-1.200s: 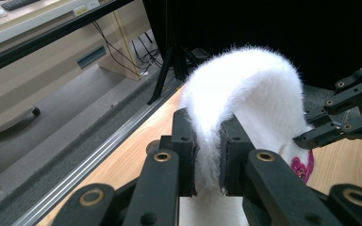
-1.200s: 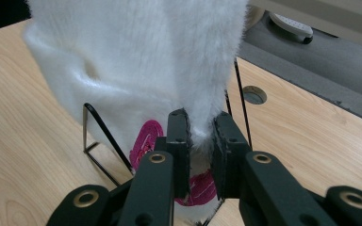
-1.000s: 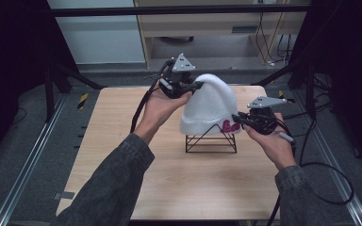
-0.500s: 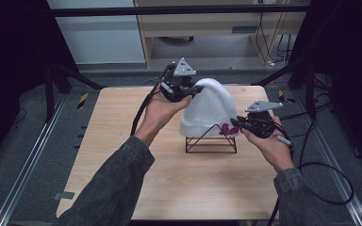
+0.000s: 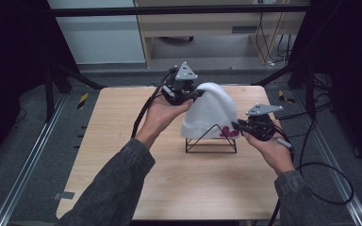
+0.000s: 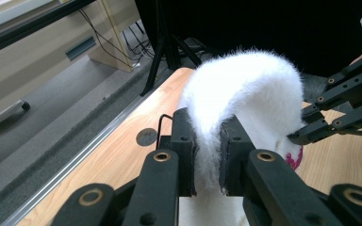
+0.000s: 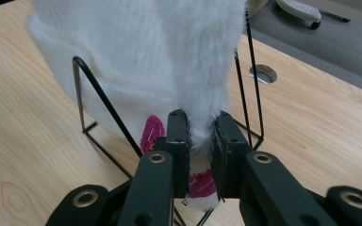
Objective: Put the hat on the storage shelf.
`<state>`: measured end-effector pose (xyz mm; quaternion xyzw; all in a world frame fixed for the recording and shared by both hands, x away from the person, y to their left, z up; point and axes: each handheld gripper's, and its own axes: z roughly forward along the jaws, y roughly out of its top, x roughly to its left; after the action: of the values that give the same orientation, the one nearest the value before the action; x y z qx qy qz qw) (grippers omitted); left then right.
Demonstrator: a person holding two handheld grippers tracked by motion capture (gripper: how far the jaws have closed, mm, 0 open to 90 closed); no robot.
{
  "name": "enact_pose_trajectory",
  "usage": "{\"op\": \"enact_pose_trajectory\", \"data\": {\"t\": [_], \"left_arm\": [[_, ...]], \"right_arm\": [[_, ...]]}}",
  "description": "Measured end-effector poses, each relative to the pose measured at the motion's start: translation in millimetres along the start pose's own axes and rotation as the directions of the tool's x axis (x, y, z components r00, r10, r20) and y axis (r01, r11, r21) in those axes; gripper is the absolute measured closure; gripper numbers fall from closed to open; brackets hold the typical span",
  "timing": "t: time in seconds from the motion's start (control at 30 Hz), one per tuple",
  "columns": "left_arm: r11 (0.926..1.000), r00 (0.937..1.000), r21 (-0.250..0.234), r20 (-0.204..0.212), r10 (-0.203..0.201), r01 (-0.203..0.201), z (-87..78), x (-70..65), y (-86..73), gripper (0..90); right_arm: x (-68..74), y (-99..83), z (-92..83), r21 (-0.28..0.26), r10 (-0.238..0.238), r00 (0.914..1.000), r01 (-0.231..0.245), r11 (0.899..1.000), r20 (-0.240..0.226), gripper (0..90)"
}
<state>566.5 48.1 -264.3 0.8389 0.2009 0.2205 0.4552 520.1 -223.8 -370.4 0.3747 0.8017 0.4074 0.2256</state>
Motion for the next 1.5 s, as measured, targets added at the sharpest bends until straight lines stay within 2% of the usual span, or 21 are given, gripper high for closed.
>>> {"op": "enact_pose_trajectory", "data": {"t": [0.53,1.2,1.5], "left_arm": [[0.9995,0.9994,0.028,0.032,0.010,-0.011,11.1,-10.7,-10.1,79.1],[0.9976,0.9981,0.063,0.056,0.025,-0.028,26.8,-23.0,-20.5,79.0],[0.9965,0.9978,0.080,0.064,0.019,-0.024,31.8,-24.4,-28.0,78.8]], "right_arm": [[-2.3,-20.7,3.6,0.031,0.013,0.9999,-0.013,0.999,0.005,78.8],[-6.2,-36.9,11.5,0.077,0.032,0.9993,-0.033,0.996,0.018,78.5],[-6.3,-43.4,15.4,0.099,0.031,0.9992,-0.034,0.995,0.023,78.0]]}}
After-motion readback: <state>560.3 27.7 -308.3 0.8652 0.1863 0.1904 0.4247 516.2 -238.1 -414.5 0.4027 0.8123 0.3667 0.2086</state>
